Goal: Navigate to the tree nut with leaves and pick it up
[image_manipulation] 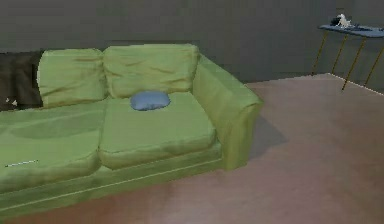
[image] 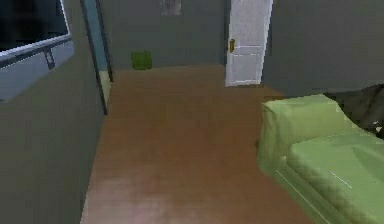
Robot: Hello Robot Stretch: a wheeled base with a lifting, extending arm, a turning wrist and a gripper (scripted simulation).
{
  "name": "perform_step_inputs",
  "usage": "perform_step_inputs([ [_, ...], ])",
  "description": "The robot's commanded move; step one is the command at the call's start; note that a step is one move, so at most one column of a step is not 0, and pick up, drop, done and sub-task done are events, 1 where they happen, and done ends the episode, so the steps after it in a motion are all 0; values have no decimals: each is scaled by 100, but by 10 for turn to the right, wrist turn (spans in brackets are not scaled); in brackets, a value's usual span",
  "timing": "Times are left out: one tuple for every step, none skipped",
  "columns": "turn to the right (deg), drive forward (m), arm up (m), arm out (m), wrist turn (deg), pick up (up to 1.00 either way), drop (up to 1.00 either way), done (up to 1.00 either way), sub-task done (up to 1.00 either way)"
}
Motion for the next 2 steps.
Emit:
perform_step_inputs([
  [0, 55, 0, 0, 0, 0, 0, 0, 0],
  [-150, 0, 0, 0, 0, 0, 0, 0, 0],
])
